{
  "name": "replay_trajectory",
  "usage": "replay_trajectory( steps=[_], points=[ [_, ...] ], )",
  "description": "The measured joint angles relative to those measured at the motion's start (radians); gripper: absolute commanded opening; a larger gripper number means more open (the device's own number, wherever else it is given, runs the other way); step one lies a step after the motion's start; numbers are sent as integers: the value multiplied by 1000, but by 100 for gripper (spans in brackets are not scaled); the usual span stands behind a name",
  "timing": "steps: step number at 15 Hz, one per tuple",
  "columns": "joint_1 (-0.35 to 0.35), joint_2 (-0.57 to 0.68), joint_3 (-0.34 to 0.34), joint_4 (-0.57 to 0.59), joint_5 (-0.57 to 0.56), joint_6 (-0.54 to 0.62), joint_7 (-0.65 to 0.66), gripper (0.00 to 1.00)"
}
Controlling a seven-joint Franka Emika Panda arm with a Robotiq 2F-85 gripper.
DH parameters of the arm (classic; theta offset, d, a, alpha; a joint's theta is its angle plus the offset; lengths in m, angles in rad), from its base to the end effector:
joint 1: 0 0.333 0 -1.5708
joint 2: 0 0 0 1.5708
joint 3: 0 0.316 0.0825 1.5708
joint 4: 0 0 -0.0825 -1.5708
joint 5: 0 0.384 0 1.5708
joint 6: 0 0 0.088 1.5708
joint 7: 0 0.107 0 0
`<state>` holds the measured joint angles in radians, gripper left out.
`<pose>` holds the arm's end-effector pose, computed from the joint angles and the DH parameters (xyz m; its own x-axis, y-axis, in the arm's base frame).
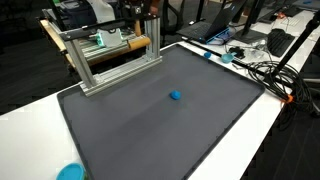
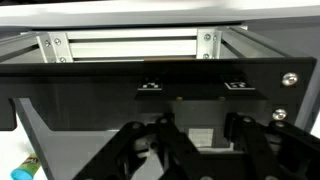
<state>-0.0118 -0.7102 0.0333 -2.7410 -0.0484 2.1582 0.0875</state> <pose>0.3381 0.0048 0.4349 0.9904 -0.0444 0.1308 -0.0518 -0.9972 0.0538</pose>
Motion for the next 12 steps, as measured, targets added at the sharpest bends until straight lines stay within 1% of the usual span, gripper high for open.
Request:
replay_trajectory(
  steps=[4, 8, 10, 12],
  points=[
    [1, -1, 0, 0, 0, 6, -1, 22],
    [10, 26, 12, 27, 2, 73, 2, 22],
    [13, 73, 39, 67, 2, 119, 27, 22],
    [13, 144, 85, 125, -2, 153, 84, 22]
  ],
)
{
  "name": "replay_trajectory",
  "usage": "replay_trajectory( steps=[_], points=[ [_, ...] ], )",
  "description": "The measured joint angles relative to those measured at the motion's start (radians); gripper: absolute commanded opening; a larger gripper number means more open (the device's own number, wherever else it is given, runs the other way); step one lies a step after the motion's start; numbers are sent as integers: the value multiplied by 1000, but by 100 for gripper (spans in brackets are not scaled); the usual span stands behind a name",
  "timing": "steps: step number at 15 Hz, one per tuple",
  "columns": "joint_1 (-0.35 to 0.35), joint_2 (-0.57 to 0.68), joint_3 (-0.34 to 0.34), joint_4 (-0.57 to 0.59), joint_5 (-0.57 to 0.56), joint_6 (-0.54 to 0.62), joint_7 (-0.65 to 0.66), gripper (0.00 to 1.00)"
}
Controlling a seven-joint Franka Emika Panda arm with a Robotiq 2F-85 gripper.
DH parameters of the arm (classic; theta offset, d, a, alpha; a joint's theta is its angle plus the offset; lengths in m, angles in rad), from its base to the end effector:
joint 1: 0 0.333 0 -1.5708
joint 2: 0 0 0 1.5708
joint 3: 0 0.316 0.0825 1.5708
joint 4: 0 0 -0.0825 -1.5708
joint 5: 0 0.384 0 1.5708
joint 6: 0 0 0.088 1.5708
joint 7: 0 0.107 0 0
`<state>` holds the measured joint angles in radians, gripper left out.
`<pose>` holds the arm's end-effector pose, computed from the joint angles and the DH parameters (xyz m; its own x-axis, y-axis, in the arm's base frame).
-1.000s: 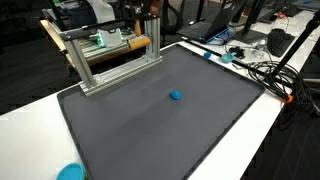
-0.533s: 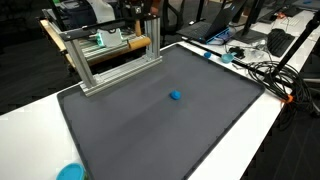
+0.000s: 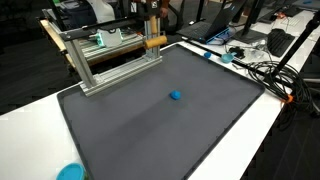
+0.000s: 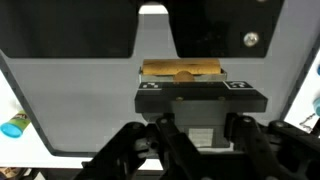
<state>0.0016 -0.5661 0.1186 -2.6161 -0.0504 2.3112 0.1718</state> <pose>0.3893 0.0468 0.4580 0.9636 -0.0227 0.2665 -0.0410 -0.9972 0.0633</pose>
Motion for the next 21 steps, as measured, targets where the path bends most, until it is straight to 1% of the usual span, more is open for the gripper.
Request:
replay_trajectory(
  steps=[3, 5, 7, 8, 11, 15, 16, 19, 21],
  points=[
    [-10, 125, 43, 116, -14, 9, 86, 22],
    [-21, 206, 42, 202, -21, 6, 111, 22],
    [-33, 279, 18, 288, -21, -11, 108, 22],
    [-38, 312, 1, 329, -21, -25, 99, 47],
    [-44, 385, -39, 421, -21, -79, 60, 47],
    [-42, 404, -40, 441, -21, -87, 58, 47],
    [-41, 404, -40, 441, -21, -88, 58, 22],
    [-37, 405, -42, 439, -16, -81, 57, 22],
    [-23, 408, -41, 438, -1, -38, 59, 22]
  ],
)
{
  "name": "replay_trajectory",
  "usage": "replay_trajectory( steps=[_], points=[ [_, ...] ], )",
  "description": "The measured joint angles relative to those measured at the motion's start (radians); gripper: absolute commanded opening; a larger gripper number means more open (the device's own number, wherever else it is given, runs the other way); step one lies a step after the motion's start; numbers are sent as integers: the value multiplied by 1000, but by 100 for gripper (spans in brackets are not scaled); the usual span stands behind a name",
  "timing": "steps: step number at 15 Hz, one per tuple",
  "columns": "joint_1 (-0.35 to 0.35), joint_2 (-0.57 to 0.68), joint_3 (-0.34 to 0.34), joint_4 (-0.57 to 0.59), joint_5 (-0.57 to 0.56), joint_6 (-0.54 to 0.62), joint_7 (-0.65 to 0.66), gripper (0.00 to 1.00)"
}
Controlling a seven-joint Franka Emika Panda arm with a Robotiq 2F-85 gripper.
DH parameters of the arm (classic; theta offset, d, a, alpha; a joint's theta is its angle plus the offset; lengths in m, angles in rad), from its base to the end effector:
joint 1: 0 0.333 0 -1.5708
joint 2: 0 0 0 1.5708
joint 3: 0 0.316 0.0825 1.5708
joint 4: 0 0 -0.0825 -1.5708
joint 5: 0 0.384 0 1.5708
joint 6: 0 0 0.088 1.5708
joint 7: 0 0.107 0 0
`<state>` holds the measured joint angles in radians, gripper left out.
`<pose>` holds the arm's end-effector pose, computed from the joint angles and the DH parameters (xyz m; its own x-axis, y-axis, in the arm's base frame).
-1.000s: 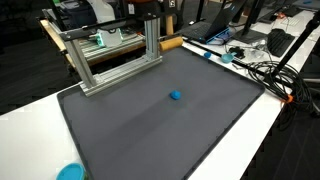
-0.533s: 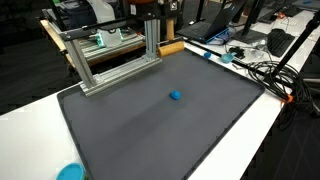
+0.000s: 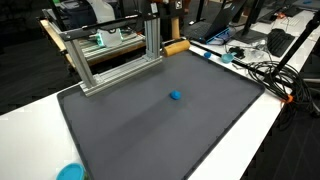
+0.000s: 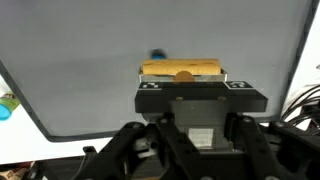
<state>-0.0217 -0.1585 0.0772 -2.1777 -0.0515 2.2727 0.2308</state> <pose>0.5247 0.0292 0.4842 0.9563 -0.1411 0.2559 -0.1459 -0.9893 0.0000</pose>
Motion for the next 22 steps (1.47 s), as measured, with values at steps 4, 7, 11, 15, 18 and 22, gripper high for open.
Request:
replay_trajectory(
  steps=[4, 7, 11, 15, 18, 22],
  points=[
    [14, 46, 2, 12, -9, 70, 17, 22],
    [10, 136, -6, 48, -70, 105, 42, 22],
    [9, 290, -51, 146, -99, 124, 36, 22],
    [12, 357, -73, 187, -97, 123, 36, 22],
    [17, 357, -73, 186, -97, 122, 36, 22],
    [17, 372, -76, 162, -97, 133, -33, 22]
  ],
)
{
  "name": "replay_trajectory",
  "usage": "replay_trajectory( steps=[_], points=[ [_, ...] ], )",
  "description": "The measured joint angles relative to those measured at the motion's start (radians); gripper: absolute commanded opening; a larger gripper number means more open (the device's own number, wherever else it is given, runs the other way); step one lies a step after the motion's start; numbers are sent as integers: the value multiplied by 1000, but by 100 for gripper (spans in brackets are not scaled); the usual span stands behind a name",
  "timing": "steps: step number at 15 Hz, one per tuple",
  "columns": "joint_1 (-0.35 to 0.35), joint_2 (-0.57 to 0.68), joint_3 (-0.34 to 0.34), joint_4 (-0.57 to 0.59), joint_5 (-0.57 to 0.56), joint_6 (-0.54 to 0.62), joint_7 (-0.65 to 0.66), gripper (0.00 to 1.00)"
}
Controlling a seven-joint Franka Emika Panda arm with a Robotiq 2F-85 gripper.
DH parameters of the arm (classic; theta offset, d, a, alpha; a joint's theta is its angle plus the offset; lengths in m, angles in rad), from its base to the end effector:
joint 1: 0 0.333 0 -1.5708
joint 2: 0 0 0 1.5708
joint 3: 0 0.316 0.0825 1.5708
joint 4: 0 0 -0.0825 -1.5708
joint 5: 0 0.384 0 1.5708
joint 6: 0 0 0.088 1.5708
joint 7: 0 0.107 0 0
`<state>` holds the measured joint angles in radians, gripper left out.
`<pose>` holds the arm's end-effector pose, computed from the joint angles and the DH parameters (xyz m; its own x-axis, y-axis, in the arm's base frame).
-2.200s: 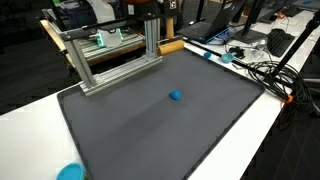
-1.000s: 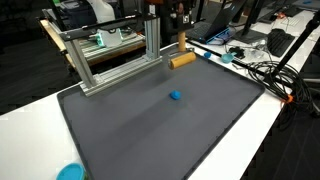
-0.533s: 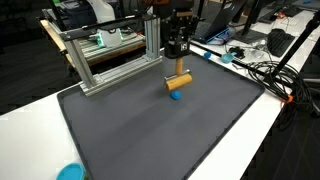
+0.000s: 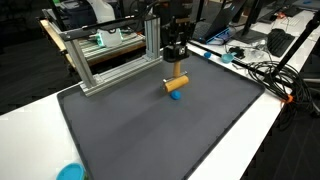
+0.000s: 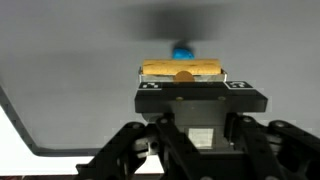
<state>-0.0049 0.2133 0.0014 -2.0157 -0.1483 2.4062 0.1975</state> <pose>0.6073 -0.0031 0.3650 0.9777 -0.0901 0.1894 -0.1070 -0.9909 0.0810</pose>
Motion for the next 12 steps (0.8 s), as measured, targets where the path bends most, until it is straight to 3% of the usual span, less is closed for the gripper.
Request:
replay_trajectory(
  steps=[6, 12],
  points=[
    [-13, 22, -5, -48, 25, 84, -115, 22],
    [-10, 29, -5, -74, 28, 98, -131, 22]
  ],
)
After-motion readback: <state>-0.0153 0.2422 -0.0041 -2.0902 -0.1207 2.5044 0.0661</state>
